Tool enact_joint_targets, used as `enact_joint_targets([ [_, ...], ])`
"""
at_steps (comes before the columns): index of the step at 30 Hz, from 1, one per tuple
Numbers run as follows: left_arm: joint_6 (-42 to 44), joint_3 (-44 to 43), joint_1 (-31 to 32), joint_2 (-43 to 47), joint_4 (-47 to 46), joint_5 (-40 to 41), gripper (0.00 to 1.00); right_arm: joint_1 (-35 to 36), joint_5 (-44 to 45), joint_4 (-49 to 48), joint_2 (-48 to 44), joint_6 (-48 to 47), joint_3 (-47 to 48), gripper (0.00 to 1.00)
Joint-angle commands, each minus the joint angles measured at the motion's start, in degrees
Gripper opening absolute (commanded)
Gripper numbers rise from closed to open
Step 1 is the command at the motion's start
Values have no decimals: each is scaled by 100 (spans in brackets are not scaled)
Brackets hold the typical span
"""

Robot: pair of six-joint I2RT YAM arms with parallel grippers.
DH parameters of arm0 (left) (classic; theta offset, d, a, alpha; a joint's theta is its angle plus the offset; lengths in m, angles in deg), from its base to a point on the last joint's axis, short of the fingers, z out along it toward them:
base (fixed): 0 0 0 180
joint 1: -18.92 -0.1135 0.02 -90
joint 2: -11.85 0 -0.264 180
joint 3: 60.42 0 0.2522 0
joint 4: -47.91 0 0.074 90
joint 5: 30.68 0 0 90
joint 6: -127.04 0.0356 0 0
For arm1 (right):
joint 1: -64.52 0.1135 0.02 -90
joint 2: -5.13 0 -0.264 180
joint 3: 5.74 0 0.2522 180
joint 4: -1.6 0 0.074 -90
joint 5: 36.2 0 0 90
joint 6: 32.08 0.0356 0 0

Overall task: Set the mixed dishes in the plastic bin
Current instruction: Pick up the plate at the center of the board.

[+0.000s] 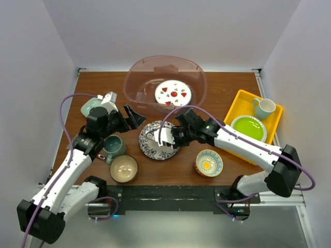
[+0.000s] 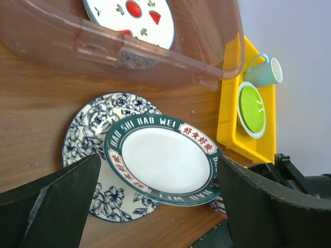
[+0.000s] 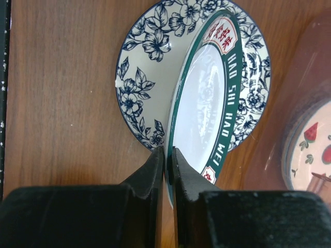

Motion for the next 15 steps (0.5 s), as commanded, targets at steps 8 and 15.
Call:
enact_joint_targets([
  [8, -943, -232, -28, -343, 146, -450, 100, -455, -653, -228, -688, -126, -136, 0],
  [15, -1048, -267, -28, -344, 313, -424, 100, -508, -750, -219, -776, -134, -171, 0],
])
